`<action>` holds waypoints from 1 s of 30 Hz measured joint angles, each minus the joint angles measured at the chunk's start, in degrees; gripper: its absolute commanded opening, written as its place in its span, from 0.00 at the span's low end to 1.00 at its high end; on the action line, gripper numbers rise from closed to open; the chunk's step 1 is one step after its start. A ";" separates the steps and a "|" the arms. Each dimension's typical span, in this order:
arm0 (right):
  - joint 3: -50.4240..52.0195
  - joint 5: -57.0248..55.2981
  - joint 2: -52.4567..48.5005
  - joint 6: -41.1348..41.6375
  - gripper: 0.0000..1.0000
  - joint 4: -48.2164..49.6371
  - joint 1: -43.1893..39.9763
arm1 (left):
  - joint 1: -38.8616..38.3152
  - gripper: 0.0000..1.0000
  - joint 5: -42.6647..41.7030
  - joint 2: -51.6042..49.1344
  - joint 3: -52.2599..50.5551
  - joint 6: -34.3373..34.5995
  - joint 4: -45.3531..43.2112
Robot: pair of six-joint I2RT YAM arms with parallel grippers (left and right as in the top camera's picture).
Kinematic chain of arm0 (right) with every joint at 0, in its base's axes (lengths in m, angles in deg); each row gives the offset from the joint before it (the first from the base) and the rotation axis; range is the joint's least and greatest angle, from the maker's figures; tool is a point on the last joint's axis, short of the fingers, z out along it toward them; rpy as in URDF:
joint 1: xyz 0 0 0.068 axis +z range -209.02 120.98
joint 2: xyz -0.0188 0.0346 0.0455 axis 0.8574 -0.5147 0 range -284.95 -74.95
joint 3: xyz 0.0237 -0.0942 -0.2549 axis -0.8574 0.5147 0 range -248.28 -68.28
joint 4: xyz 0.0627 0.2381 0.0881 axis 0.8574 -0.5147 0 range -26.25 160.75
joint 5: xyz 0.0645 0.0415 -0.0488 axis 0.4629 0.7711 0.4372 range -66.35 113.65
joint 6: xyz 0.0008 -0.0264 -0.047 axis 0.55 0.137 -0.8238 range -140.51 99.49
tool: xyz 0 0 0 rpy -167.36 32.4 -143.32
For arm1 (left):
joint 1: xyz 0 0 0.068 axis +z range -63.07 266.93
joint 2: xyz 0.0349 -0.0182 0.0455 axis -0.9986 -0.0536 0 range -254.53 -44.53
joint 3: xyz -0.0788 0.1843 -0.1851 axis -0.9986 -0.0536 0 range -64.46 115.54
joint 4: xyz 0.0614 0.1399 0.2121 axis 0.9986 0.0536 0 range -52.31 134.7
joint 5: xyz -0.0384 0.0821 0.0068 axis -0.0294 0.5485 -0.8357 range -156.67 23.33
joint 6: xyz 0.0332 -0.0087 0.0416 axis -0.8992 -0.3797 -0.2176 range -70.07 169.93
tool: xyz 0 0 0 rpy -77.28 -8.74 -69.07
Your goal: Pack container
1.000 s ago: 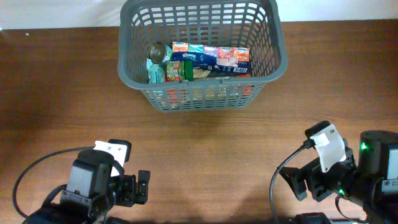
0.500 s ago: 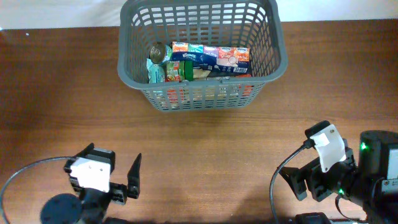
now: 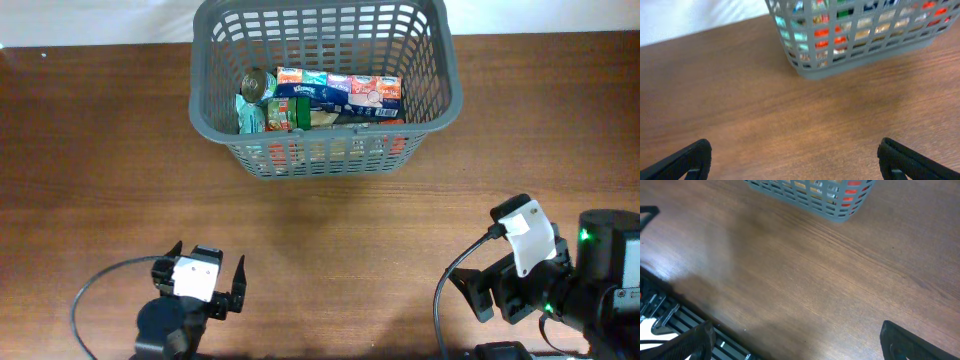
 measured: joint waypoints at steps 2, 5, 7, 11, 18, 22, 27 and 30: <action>0.00 -0.02 0.00 0.00 0.99 0.00 0.00 | 0.00 0.99 0.20 1.68 -2.91 1.51 -0.81; 0.00 -0.02 0.02 0.02 0.99 -0.02 0.00 | 0.04 0.99 0.39 2.99 -6.40 4.11 -2.10; 0.00 -0.02 0.00 0.00 0.99 -0.02 0.00 | 0.15 0.99 0.39 3.04 -7.58 5.38 -2.16; 0.00 -0.02 0.00 0.00 0.99 -0.02 0.00 | 0.20 0.99 0.94 3.04 -7.96 6.73 -2.58; 0.00 -0.02 0.00 0.02 0.99 -0.02 0.00 | 0.20 0.99 1.73 3.04 -7.96 7.41 -2.67; 0.00 -0.02 0.00 0.02 0.99 -0.02 0.00 | 0.20 0.99 1.75 3.04 -7.96 7.61 -2.67; 0.00 -0.02 0.00 0.00 0.99 -0.02 0.00 | 0.20 0.99 1.79 3.04 -7.96 7.61 -2.67; 0.00 -0.02 0.00 0.02 0.99 -0.02 0.00 | 0.20 0.99 1.90 3.04 -7.96 7.61 -2.67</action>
